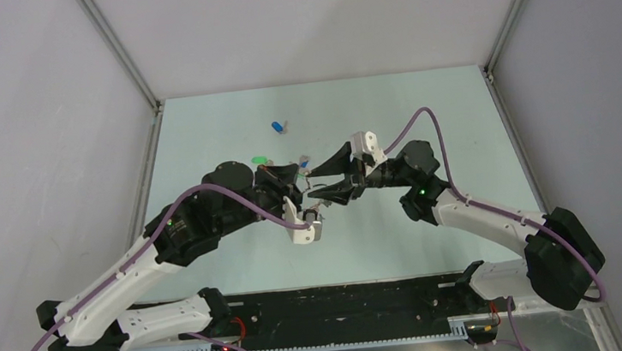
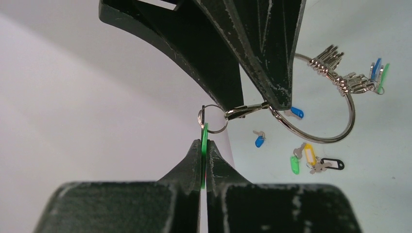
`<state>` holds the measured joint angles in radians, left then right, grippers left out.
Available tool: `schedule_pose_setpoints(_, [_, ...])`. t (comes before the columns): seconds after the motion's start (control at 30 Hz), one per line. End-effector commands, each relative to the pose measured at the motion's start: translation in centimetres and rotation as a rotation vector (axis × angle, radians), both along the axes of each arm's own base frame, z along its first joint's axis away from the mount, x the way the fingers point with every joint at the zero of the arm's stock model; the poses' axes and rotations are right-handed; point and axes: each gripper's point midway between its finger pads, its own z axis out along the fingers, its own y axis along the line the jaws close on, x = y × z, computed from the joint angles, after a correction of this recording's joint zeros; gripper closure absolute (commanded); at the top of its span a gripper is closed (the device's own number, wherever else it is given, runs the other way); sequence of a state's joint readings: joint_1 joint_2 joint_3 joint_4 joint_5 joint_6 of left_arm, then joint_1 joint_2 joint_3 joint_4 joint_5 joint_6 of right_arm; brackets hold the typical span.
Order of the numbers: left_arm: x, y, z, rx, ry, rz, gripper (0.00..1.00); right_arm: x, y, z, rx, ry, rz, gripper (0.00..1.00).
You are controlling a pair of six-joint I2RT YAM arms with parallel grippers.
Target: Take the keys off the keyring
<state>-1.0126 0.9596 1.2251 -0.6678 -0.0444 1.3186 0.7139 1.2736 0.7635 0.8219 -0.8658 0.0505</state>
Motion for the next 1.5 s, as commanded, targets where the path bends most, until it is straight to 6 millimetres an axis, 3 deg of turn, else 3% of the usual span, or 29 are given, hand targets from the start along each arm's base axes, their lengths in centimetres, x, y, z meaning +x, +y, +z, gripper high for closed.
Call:
schedule_pose_setpoints(0.0, [-0.4,-0.7,2.7,-0.072,-0.058,-0.044,1.0,-0.7,0.0,3.2,0.08,-0.073,0.034,0.52])
schedule_pose_setpoints(0.23, [-0.5,-0.9,3.0,-0.076,-0.061,-0.053,1.0,-0.8,0.2,3.2,0.082,-0.076,0.055,0.59])
schedule_pose_setpoints(0.47, [-0.6,-1.1,3.5,-0.083,-0.07,-0.061,1.0,-1.0,0.4,2.8,0.072,-0.069,0.074,0.56])
schedule_pose_setpoints(0.7, [-0.7,-1.3,3.4,-0.08,-0.07,-0.066,1.0,-1.0,0.4,3.0,0.075,-0.068,0.069,0.7])
schedule_pose_setpoints(0.93, [-0.7,-1.2,3.5,-0.079,-0.077,-0.061,1.0,-0.9,0.4,2.9,0.068,-0.056,0.065,0.76])
schedule_pose_setpoints(1.0, [-0.6,-1.2,3.5,-0.077,-0.078,-0.059,1.0,-1.0,0.4,2.7,0.061,-0.053,0.068,0.74])
schedule_pose_setpoints(1.1, [-0.7,-1.2,3.6,-0.079,-0.078,-0.06,1.0,-1.2,0.5,2.4,0.052,-0.051,0.078,0.6])
schedule_pose_setpoints(1.17, [-0.7,-1.2,3.5,-0.077,-0.08,-0.059,1.0,-1.1,0.6,2.2,0.044,-0.05,0.074,0.57])
schedule_pose_setpoints(1.47, [-0.7,-1.1,3.8,-0.081,-0.086,-0.059,1.0,-0.9,0.9,1.5,0.025,-0.037,0.071,0.63])
